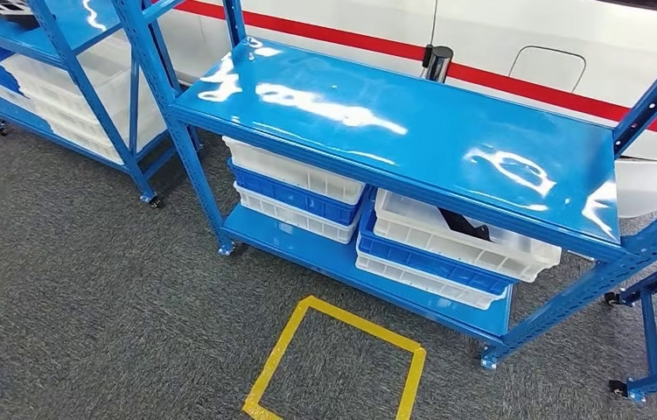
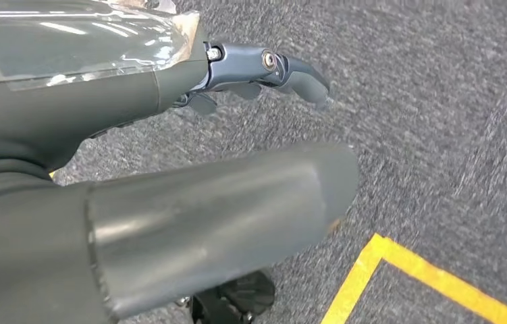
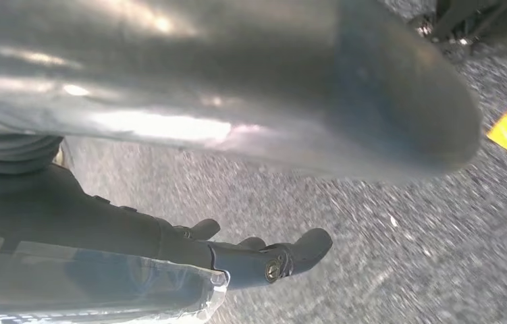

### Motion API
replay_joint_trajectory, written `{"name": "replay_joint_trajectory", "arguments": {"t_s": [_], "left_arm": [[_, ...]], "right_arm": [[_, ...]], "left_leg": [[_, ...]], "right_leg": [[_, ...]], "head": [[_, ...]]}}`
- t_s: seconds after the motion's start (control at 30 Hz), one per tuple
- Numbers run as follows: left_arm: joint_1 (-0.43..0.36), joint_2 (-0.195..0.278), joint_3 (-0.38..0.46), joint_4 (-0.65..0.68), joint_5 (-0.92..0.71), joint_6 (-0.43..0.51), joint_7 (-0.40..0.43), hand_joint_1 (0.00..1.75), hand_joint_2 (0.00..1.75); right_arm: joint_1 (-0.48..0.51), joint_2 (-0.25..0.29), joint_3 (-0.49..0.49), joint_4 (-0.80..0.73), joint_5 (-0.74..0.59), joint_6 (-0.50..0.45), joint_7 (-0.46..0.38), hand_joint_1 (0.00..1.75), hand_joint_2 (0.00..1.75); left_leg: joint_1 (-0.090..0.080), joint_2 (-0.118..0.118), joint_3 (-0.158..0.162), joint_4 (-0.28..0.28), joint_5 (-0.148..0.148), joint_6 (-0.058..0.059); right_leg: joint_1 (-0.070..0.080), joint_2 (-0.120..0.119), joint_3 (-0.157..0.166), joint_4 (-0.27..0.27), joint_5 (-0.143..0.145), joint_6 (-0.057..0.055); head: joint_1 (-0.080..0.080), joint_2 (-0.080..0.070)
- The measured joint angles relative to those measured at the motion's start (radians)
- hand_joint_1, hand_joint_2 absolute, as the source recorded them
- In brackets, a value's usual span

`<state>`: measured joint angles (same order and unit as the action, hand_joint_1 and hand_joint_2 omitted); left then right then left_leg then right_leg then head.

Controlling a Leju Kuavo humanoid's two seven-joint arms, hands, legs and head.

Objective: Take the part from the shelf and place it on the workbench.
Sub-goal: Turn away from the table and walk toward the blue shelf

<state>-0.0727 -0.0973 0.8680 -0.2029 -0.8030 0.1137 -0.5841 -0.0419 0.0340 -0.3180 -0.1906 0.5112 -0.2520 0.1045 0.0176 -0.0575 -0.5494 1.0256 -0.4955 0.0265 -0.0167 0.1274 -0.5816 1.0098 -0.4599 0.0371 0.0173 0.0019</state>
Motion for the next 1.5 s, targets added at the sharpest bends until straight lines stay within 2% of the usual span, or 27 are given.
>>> {"name": "replay_joint_trajectory", "arguments": {"t_s": [0.07, 0.13, 0.2, 0.23, 0.27, 0.33, 0.4, 0.43, 0.5, 0.57, 0.63, 0.7, 0.73, 0.77, 0.83, 0.9, 0.97, 1.03, 1.1, 1.17, 1.23, 1.27, 1.3, 1.37, 1.4, 1.43, 1.5], "left_arm": [[-0.002, -0.002, 0.0, 0.0, 0.0, 0.0, 0.0, 0.0, 0.0], [0.0, -0.002, 0.001, 0.0, 0.0, 0.0, 0.0, 0.0, 0.0], [0.002, -0.002, 0.001, 0.0, 0.0, 0.0, 0.0, 0.0, 0.0], [0.002, -0.002, 0.001, 0.0, 0.0, 0.0, 0.0, 0.0, 0.0], [0.002, -0.003, 0.002, 0.0, 0.0, 0.0, 0.0, 0.0, 0.0], [0.002, -0.005, 0.002, 0.0, 0.0, 0.0, 0.0, 0.0, 0.0], [0.002, -0.005, 0.002, 0.0, 0.0, 0.0, 0.0, 0.0, 0.0], [0.002, -0.005, 0.003, 0.0, 0.0, 0.0, 0.0, 0.0, 0.0], [-0.002, -0.005, 0.003, 0.0, 0.0, 0.0, 0.0, 0.0, 0.0], [-0.006, -0.005, 0.004, 0.0, -0.002, -0.001, 0.001, 0.0, 0.0], [-0.005, -0.005, 0.004, 0.0, -0.004, -0.002, 0.001, 0.0, 0.0], [0.0, -0.005, 0.004, 0.0, -0.007, -0.002, 0.002, 0.0, 0.0], [0.001, -0.005, 0.004, 0.0, -0.008, -0.002, 0.003, 0.0, 0.0], [0.002, -0.005, 0.004, 0.0, -0.009, -0.002, 0.003, 0.0, 0.0], [0.002, -0.004, 0.004, 0.0, -0.011, -0.001, 0.004, 0.0, 0.0], [0.002, -0.003, 0.004, 0.0, -0.011, -0.001, 0.004, 0.0, 0.0], [0.001, -0.002, 0.004, 0.0, -0.012, 0.0, 0.004, 0.0, 0.0], [-0.001, -0.004, 0.004, 0.0, -0.012, 0.0, 0.004, 0.0, 0.0], [-0.003, -0.005, 0.004, 0.0, -0.013, 0.001, 0.004, 0.0, 0.0], [-0.001, -0.005, 0.004, 0.0, -0.014, 0.01, 0.007, 0.0, 0.0], [0.0, -0.005, 0.004, 0.0, -0.017, 0.018, 0.01, 0.0, 0.0], [0.0, -0.005, 0.004, 0.0, -0.019, 0.02, 0.011, 0.0, 0.0], [0.0, -0.006, 0.004, 0.0, -0.022, 0.021, 0.012, 0.0, 0.0], [0.0, -0.008, 0.004, 0.0, -0.024, 0.022, 0.013, 0.0, 0.0], [0.0, -0.009, 0.004, 0.0, -0.025, 0.023, 0.014, 0.0, 0.0], [-0.001, -0.009, 0.004, 0.0, -0.025, 0.025, 0.015, 0.0, 0.0], [-0.002, -0.008, 0.004, 0.0, -0.027, 0.03, 0.02, 0.0, 0.0]], "right_arm": [[0.002, 0.001, -0.001, 0.0, 0.0, 0.0, 0.0, 0.0, 0.0], [0.0, 0.002, -0.002, 0.0, 0.0, -0.001, 0.0, 0.0, 0.0], [-0.002, 0.003, -0.003, 0.0, 0.0, -0.001, 0.0, 0.0, 0.0], [-0.001, 0.003, -0.003, 0.0, 0.0, -0.001, 0.0, 0.0, 0.0], [0.001, 0.002, -0.004, 0.0, 0.0, -0.001, 0.0, 0.0, 0.0], [0.002, 0.002, -0.004, 0.0, 0.0, -0.001, 0.0, 0.0, 0.0], [-0.002, 0.002, -0.004, 0.0, 0.0, -0.001, 0.0, 0.0, 0.0], [-0.003, 0.002, -0.004, 0.0, 0.0, -0.001, 0.0, 0.0, 0.0], [-0.002, 0.002, -0.004, 0.0, 0.0, -0.001, 0.0, 0.0, 0.0], [0.0, 0.002, -0.005, 0.0, 0.0, -0.001, 0.0, 0.0, 0.0], [-0.001, 0.003, -0.005, 0.0, -0.001, -0.001, 0.0, 0.0, 0.0], [-0.002, 0.003, -0.006, 0.0, 0.0, -0.001, 0.0, 0.0, 0.0], [-0.002, 0.003, -0.006, 0.0, 0.001, -0.001, 0.0, 0.0, 0.0], [-0.001, 0.003, -0.006, 0.0, 0.002, -0.001, 0.0, 0.0, 0.0], [-0.001, 0.003, -0.006, 0.0, 0.003, -0.001, 0.0, 0.0, 0.0], [-0.002, 0.004, -0.006, 0.0, 0.003, 0.0, 0.0, 0.0, 0.0], [-0.004, 0.005, -0.006, 0.0, 0.004, 0.0, 0.0, 0.0, 0.0], [0.0, 0.003, -0.007, 0.0, 0.004, 0.0, 0.0, 0.0, 0.0], [0.002, 0.003, -0.007, 0.0, 0.009, -0.001, 0.0, 0.0, 0.0], [-0.001, 0.003, -0.005, 0.0, 0.028, -0.005, 0.004, 0.0, 0.0], [-0.002, 0.003, -0.004, 0.0, 0.044, -0.006, 0.014, 0.0, 0.0], [-0.001, 0.003, -0.003, 0.0, 0.045, -0.004, 0.019, 0.0, 0.0], [0.001, 0.002, -0.003, 0.0, 0.045, -0.003, 0.021, 0.0, 0.0], [0.002, 0.001, -0.004, 0.001, 0.045, -0.001, 0.024, 0.0, 0.0], [0.001, 0.001, -0.003, 0.001, 0.045, 0.0, 0.024, 0.0, 0.0], [0.0, 0.002, -0.003, 0.001, 0.045, 0.001, 0.025, 0.0, 0.0], [-0.001, 0.003, -0.003, 0.001, 0.046, 0.002, 0.028, 0.0, 0.0]], "left_leg": [[0.0, 0.024, 0.003, -0.012, 0.009, 0.017], [-0.001, 0.054, 0.003, -0.016, 0.012, 0.026], [-0.003, 0.086, 0.001, -0.016, 0.011, 0.027], [-0.004, 0.1, 0.0, -0.016, 0.01, 0.027], [-0.004, 0.113, 0.001, -0.016, 0.009, 0.025], [-0.005, 0.136, 0.005, -0.015, 0.005, 0.02], [-0.01, 0.157, 0.012, -0.014, -0.002, 0.008], [-0.012, 0.166, 0.017, -0.014, -0.005, 0.001], [-0.01, 0.181, 0.026, -0.016, -0.01, -0.011], [-0.004, 0.143, 0.019, 0.014, -0.036, -0.024], [0.0, 0.08, -0.03, 0.122, -0.099, -0.031], [0.001, 0.059, -0.093, 0.244, -0.147, -0.033], [0.001, 0.056, -0.111, 0.273, -0.148, -0.034], [0.001, 0.055, -0.109, 0.258, -0.126, -0.032], [0.003, 0.044, -0.069, 0.159, -0.055, -0.028], [0.004, 0.006, -0.02, 0.044, -0.005, -0.021], [0.001, -0.012, -0.002, -0.002, 0.005, -0.014], [-0.001, 0.01, 0.001, -0.012, 0.01, -0.002], [0.0, 0.033, 0.006, -0.026, 0.02, 0.014], [-0.001, 0.055, 0.006, -0.031, 0.023, 0.021], [-0.002, 0.074, 0.003, -0.031, 0.023, 0.021], [-0.001, 0.079, 0.003, -0.031, 0.023, 0.021], [0.001, 0.083, 0.003, -0.03, 0.022, 0.019], [0.003, 0.087, 0.006, -0.029, 0.021, 0.012], [0.002, 0.089, 0.007, -0.027, 0.019, 0.006], [0.0, 0.09, 0.008, -0.026, 0.017, 0.0], [-0.005, 0.09, 0.01, -0.022, 0.009, -0.007]], "right_leg": [[0.001, -0.041, -0.018, 0.037, -0.02, 0.003], [0.001, -0.096, -0.074, 0.152, -0.077, -0.004], [0.0, -0.112, -0.128, 0.265, -0.122, -0.002], [0.0, -0.115, -0.132, 0.277, -0.124, 0.005], [0.0, -0.119, -0.113, 0.247, -0.11, 0.013], [0.0, -0.154, -0.034, 0.107, -0.063, 0.026], [0.004, -0.192, 0.02, 0.008, -0.028, 0.019], [0.008, -0.198, 0.025, -0.004, -0.023, 0.01], [0.006, -0.176, 0.025, -0.006, -0.018, -0.006], [-0.003, -0.155, 0.03, -0.01, -0.012, -0.02], [-0.006, -0.132, 0.033, -0.012, -0.008, -0.032], [-0.003, -0.105, 0.031, -0.011, -0.007, -0.037], [-0.002, -0.092, 0.032, -0.011, -0.007, -0.037], [-0.001, -0.078, 0.033, -0.01, -0.007, -0.036], [-0.001, -0.054, 0.036, -0.009, -0.007, -0.036], [0.002, -0.03, 0.035, -0.006, -0.008, -0.033], [0.005, -0.01, 0.026, -0.005, -0.007, -0.023], [0.005, 0.005, 0.016, -0.007, -0.004, -0.008], [0.007, -0.038, -0.009, 0.034, -0.027, -0.002], [0.004, -0.1, -0.068, 0.158, -0.09, -0.005], [-0.001, -0.114, -0.121, 0.271, -0.135, 0.001], [-0.004, -0.115, -0.122, 0.281, -0.135, 0.009], [-0.007, -0.117, -0.103, 0.253, -0.121, 0.02], [-0.015, -0.126, -0.025, 0.119, -0.074, 0.04], [-0.016, -0.133, 0.009, 0.056, -0.055, 0.044], [-0.016, -0.137, 0.033, 0.011, -0.04, 0.04], [-0.016, -0.14, 0.046, -0.014, -0.028, 0.024]], "head": [[0.003, 0.0], [0.007, 0.0], [0.009, 0.0], [0.009, 0.0], [0.009, 0.0], [0.009, 0.0], [0.009, 0.0], [0.008, 0.0], [0.007, 0.0], [0.005, 0.0], [0.002, 0.0], [0.002, 0.0], [0.002, 0.0], [0.002, 0.0], [0.002, 0.0], [0.002, 0.0], [0.002, 0.0], [0.002, 0.0], [0.004, 0.0], [0.007, 0.0], [0.008, 0.0], [0.008, 0.0], [0.008, 0.0], [0.009, 0.0], [0.009, 0.0], [0.009, 0.0], [0.006, 0.0]]}}
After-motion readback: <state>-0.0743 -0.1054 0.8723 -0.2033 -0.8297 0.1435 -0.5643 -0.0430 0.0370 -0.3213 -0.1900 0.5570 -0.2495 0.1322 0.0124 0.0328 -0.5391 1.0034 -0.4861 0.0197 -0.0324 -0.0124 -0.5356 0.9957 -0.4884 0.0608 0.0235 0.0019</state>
